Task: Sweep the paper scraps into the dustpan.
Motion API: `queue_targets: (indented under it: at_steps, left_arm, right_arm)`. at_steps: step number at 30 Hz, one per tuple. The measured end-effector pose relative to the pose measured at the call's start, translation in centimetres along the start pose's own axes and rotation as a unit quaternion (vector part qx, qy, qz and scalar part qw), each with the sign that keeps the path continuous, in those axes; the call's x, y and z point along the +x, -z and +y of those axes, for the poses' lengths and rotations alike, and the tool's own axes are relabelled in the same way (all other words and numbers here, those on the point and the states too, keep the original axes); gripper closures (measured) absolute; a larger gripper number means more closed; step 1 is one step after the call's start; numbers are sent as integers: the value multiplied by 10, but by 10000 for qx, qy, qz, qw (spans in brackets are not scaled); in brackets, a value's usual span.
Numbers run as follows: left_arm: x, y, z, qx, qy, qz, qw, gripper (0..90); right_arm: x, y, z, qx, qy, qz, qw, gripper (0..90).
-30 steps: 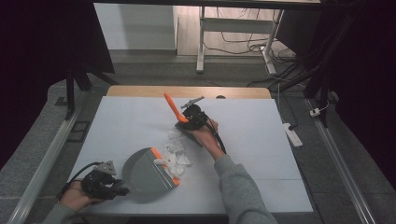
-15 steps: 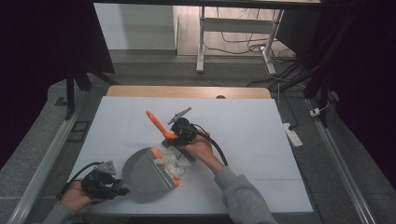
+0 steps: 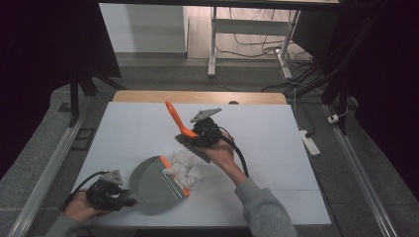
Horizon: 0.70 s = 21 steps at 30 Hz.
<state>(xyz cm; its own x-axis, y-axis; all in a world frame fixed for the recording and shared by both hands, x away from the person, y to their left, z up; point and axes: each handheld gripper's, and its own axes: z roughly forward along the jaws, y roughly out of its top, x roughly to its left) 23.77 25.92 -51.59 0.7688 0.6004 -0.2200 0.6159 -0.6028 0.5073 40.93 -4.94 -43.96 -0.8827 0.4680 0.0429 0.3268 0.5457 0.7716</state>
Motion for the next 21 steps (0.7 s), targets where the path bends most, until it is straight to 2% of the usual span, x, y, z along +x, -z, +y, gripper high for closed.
queue_targets:
  at_steps: [3,6,12,14,17,21]
  left_arm:
    - [0,0,0,0,3,0,10000,613]
    - [0,0,0,0,7,11,10000,613]
    - [0,0,0,-6,8,7,10000,613]
    - [0,0,0,-5,12,5,10000,613]
    - [0,-1,0,-5,14,6,10000,613]
    - [0,-1,0,-5,13,6,10000,613]
  right_arm:
    - [-5,3,-2,-50,-77,-92,9999,703]
    - [-9,2,-3,5,-50,-243,9997,703]
    - [-21,-18,-11,299,-182,-427,9985,703]
    - [-23,-27,-12,401,-270,-436,9979,703]
    - [-22,-40,-13,479,-254,-388,9978,703]
    - [-14,-56,-15,639,-249,-268,9973,703]
